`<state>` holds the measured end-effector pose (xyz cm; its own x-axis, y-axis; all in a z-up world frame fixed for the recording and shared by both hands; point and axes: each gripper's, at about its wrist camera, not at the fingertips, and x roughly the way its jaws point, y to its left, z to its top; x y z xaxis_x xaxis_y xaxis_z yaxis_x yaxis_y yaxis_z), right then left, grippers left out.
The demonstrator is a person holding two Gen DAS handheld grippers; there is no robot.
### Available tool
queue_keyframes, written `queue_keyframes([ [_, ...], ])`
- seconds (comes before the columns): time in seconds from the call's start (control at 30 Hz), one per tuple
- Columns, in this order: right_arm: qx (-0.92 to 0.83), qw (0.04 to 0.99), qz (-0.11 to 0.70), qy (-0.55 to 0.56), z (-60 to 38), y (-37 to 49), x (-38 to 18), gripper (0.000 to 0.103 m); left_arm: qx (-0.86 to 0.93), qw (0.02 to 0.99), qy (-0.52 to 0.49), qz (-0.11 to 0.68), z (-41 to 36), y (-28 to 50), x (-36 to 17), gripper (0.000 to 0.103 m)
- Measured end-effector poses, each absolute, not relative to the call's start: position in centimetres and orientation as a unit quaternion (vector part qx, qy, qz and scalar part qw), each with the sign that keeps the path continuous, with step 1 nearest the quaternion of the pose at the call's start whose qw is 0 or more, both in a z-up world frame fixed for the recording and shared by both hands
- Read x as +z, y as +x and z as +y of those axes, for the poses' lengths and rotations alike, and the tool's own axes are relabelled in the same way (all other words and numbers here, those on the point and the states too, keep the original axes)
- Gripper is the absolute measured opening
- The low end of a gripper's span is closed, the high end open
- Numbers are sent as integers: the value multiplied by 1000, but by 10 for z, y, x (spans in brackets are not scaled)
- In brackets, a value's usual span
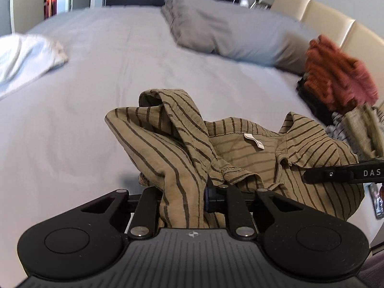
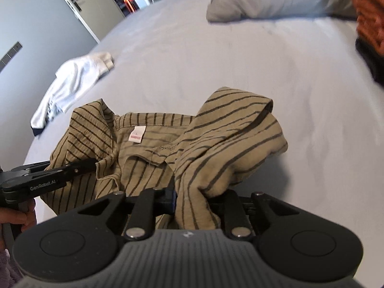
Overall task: Fold clothes
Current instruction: 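Grasp the folded shirt with the left tool and lift it, then carry the folded shirt with the left tool onto the clothes stack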
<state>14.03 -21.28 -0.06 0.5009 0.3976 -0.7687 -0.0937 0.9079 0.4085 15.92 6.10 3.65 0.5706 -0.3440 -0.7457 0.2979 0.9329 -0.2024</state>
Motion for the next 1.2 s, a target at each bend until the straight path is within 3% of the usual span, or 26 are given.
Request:
queue_keyframes([
  [0.4,124,890,414,147,-304,102,81,19,-244,904,-57,346,-21,119,98,15],
  [0.83,55,922,368,110,-513,44,192,19,-393,870,-73,289,-213,116,175,15],
  [1.03,18,932,347,103,-594,43,202,19,-428,850,-94,292,-283,127,166,15],
  [1.2,7,931,348,107,-636,56,179,19,-438,844,-93,296,-322,131,145,15],
])
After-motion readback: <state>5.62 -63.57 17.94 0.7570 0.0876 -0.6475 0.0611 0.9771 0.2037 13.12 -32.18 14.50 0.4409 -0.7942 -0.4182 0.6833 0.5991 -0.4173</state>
